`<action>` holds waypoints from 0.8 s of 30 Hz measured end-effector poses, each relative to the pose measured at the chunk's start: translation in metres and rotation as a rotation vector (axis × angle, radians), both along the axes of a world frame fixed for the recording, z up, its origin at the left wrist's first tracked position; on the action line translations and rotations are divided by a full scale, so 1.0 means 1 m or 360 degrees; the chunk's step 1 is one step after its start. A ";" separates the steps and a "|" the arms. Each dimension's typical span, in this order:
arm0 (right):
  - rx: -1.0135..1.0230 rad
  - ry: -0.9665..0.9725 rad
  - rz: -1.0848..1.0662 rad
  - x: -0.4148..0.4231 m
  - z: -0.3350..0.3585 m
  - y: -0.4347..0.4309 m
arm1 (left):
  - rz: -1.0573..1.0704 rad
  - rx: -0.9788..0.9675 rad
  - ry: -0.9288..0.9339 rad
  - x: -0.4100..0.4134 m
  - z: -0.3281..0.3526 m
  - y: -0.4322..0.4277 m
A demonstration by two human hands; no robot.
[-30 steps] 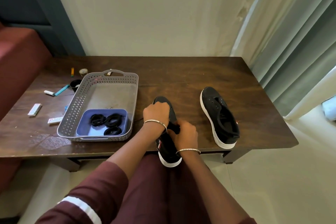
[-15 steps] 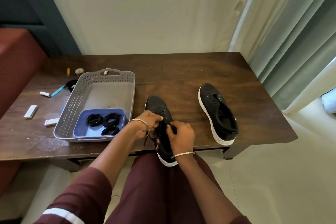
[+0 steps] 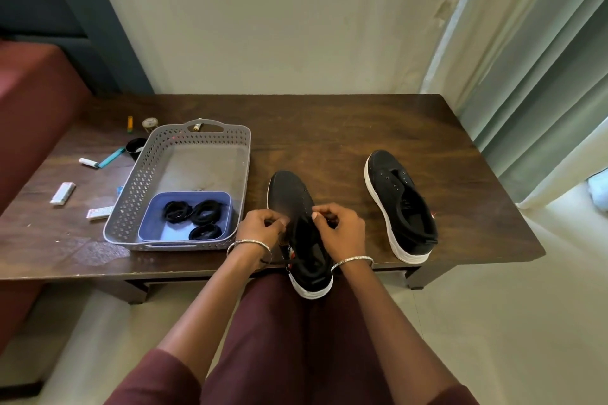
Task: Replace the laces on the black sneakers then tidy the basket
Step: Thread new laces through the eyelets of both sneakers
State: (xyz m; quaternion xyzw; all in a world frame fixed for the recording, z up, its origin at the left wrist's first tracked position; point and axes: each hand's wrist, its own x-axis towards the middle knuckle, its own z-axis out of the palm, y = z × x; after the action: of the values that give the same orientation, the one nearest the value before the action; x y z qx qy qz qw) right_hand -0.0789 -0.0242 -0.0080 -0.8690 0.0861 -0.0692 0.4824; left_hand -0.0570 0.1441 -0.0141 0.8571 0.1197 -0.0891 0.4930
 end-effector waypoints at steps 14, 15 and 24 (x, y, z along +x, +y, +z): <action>-0.0203 0.0154 0.0116 0.001 -0.005 0.006 | -0.0014 -0.0478 0.0422 -0.003 0.020 0.005; -0.0280 0.0149 0.0124 0.001 -0.004 0.007 | -0.0026 -0.0489 0.0407 -0.003 0.019 0.005; -0.0768 0.0100 0.0263 0.007 0.008 0.009 | -0.0170 0.0374 -0.0129 -0.018 0.013 -0.009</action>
State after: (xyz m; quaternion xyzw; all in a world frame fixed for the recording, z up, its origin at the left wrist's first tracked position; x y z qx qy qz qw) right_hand -0.0717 -0.0148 -0.0002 -0.9647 0.0107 -0.0209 0.2622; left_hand -0.0750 0.1346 -0.0016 0.9170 0.0634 -0.0661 0.3883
